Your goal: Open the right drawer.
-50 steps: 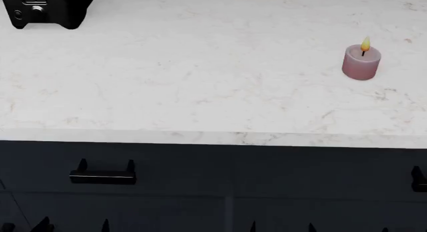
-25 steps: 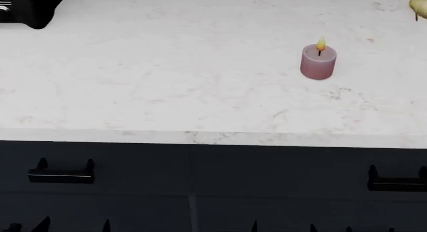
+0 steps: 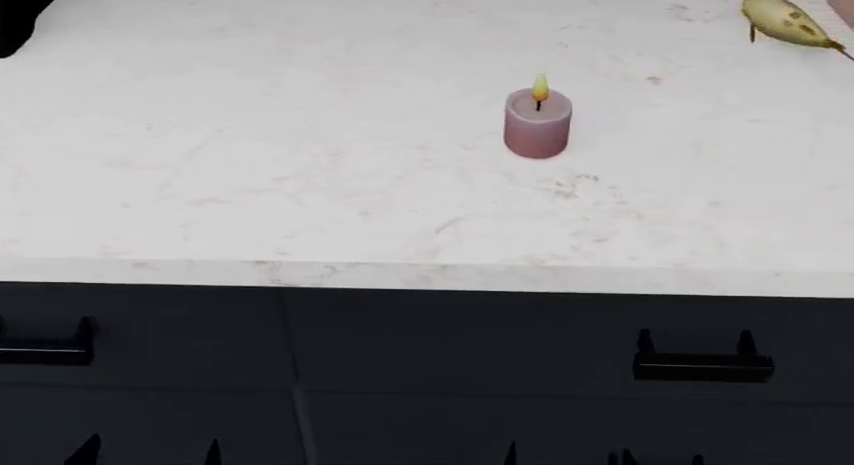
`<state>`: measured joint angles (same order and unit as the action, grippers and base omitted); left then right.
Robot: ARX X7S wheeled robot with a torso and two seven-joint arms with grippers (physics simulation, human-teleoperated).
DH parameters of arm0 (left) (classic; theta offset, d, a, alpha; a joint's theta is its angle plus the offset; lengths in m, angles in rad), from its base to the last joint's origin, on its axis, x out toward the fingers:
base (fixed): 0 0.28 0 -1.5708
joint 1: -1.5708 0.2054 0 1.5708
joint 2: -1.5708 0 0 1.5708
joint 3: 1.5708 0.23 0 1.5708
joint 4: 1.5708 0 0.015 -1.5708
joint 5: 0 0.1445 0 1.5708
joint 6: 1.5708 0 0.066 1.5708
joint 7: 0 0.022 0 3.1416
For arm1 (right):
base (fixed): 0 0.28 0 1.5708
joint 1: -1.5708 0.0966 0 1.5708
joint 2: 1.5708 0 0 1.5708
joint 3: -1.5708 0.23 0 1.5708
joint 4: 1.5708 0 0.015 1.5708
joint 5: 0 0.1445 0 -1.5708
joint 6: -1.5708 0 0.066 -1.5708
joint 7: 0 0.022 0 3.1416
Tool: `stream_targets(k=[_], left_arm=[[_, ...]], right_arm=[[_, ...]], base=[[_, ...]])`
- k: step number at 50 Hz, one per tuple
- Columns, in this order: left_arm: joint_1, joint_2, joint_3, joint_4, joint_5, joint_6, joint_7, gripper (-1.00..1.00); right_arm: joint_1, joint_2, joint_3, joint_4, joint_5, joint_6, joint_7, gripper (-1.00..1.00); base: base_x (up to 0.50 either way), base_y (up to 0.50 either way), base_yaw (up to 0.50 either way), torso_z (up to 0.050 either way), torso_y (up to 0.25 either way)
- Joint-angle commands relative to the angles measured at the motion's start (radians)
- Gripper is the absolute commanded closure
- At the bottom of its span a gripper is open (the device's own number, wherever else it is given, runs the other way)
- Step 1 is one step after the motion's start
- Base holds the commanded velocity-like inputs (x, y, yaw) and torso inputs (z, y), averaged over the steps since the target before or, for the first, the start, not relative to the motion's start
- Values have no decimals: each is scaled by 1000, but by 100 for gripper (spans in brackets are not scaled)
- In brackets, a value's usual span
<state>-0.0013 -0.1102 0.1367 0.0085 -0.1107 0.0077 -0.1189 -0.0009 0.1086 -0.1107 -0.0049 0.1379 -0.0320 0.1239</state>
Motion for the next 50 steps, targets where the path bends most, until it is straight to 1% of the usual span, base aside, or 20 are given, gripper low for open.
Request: stream_targets(k=[1,18,22,26,38,44,45,46,50], left_arm=[[-1,-10,13,3,-9,-2,-13,-100],[-2,-23,26,8,-25,-5,-28,-100],[-2,-25,28,8,-30,-4,-30,-100],[-1,-28,32,9,-34,-2,-32,-100],[-4,-34,41,7,-40,-1,-43,-100],[-14,-33,52,12,-13,-46,-80,-100],[-14,-33,53,12,-15,-44,-79,-100],[-6,-36,48,12,-33,-1,-62,-100],[-4,-42,55,11,-37,10,-54,-100]], right_arm=[[1,10,-11,-3,13,0,13,-100],[8,22,-27,24,22,-24,23,-100],[2,26,-31,-9,24,1,34,-100],[2,28,-33,1,26,-15,36,-100],[3,37,-42,2,32,-16,44,-100],[7,40,-45,22,34,-31,47,-100],[6,41,-45,14,35,-25,48,-100],[8,41,-46,24,34,-32,48,-100],[5,44,-49,3,39,-16,54,-100]], base=[[0,-297,0,0,0],[0,-293,0,0,0],[0,-292,0,0,0],[0,-280,0,0,0],[0,0,0,0,0],[0,0,0,0,0],[0,0,0,0,0],[0,0,0,0,0],[0,0,0,0,0]])
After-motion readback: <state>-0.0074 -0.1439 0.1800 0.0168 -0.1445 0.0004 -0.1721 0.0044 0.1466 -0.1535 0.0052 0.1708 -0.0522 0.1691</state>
